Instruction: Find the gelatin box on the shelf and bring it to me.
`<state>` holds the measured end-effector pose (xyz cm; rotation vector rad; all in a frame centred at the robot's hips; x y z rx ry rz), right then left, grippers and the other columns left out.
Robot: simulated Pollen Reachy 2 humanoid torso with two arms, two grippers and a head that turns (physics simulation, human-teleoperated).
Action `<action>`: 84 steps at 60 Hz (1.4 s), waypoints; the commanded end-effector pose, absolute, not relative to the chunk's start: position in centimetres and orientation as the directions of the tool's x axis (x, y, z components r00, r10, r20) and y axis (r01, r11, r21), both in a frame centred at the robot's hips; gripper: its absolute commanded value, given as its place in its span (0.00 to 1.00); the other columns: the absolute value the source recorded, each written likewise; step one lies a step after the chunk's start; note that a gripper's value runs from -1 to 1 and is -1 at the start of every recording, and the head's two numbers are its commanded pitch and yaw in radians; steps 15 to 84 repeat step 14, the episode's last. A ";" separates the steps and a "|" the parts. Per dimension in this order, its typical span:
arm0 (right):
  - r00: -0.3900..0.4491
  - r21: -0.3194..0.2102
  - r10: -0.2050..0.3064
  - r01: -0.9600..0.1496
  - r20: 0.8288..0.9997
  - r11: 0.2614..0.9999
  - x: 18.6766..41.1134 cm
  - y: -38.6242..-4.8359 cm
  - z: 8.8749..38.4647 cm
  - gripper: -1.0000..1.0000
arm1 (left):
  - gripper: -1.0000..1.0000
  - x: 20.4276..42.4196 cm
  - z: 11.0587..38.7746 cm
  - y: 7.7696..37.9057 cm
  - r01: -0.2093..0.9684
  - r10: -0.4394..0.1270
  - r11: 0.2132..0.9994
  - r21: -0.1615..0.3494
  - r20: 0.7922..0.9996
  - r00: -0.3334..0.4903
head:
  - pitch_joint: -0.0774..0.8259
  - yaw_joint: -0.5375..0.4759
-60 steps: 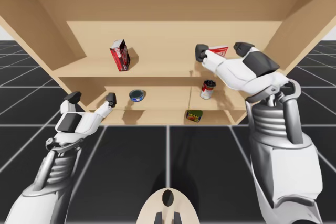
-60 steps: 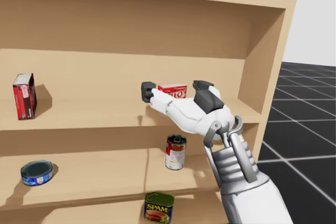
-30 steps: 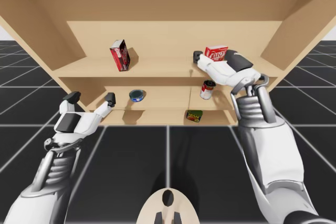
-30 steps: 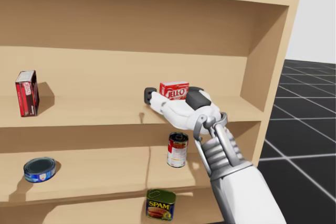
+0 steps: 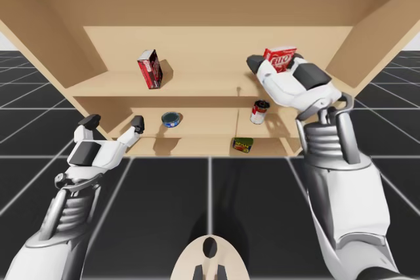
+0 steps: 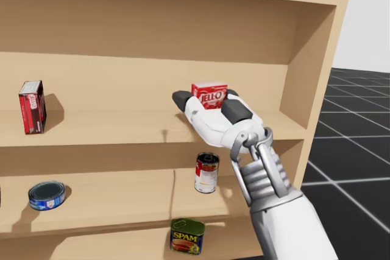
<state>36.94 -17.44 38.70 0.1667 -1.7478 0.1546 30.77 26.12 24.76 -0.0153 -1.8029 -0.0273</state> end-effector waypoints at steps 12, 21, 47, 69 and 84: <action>-0.162 -0.064 0.033 -0.187 0.986 0.980 29.1 -17.0 40.5 1.00 | 0.00 30.7 24.8 26.0 0.025 -0.004 1.000 0.010 0.973 -0.232 | 0.29 0.29; -0.182 -0.071 0.035 -0.192 0.983 0.979 27.6 -17.1 40.2 1.00 | 0.00 30.7 24.8 26.0 0.025 -0.004 1.000 0.010 0.973 -0.232 | 0.29 0.29; -0.182 -0.071 0.035 -0.192 0.983 0.979 27.6 -17.1 40.2 1.00 | 0.00 30.7 24.8 26.0 0.025 -0.004 1.000 0.010 0.973 -0.232 | 0.29 0.29; -0.182 -0.071 0.035 -0.192 0.983 0.979 27.6 -17.1 40.2 1.00 | 0.00 30.7 24.8 26.0 0.025 -0.004 1.000 0.010 0.973 -0.232 | 0.29 0.29; -0.182 -0.071 0.035 -0.192 0.983 0.979 27.6 -17.1 40.2 1.00 | 0.00 30.7 24.8 26.0 0.025 -0.004 1.000 0.010 0.973 -0.232 | 0.29 0.29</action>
